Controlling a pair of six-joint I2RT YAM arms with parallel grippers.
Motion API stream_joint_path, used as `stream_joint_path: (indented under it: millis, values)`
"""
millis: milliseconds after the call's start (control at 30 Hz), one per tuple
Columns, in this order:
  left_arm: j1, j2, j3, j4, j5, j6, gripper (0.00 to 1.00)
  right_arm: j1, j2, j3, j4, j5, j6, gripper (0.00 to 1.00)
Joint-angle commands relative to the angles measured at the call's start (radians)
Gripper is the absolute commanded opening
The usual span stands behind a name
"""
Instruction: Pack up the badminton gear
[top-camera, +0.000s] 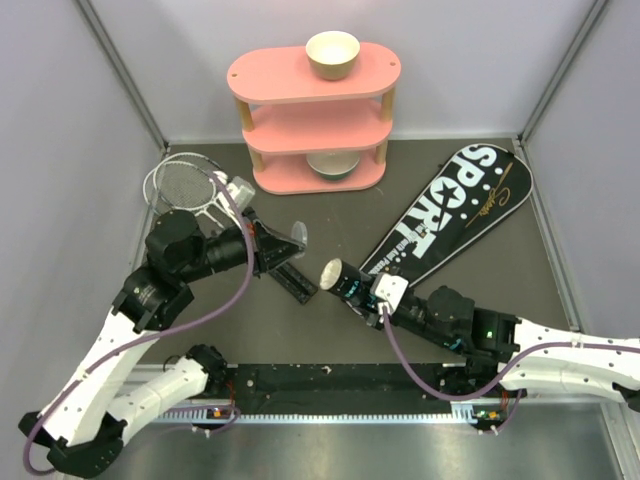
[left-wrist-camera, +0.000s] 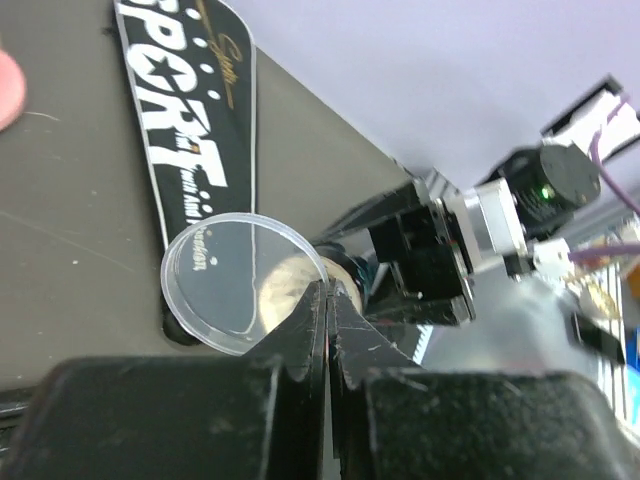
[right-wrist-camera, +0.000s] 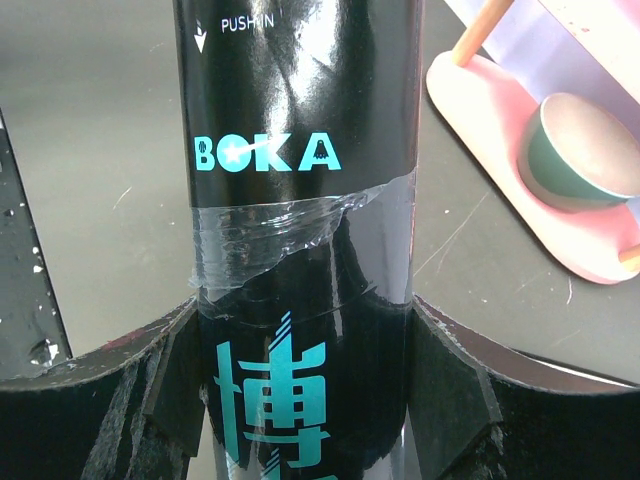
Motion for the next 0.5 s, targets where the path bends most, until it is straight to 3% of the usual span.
stream_joint_path:
  millis: [0, 467]
  values:
    - [-0.085, 0.054, 0.007, -0.033, 0.045, 0.11, 0.0, 0.005, -0.003, 0.064, 0.042, -0.036, -0.011, 0.0]
    - [-0.211, 0.146, 0.021, -0.025, 0.188, 0.184, 0.0, 0.004, -0.04, 0.056, 0.029, -0.068, -0.024, 0.0]
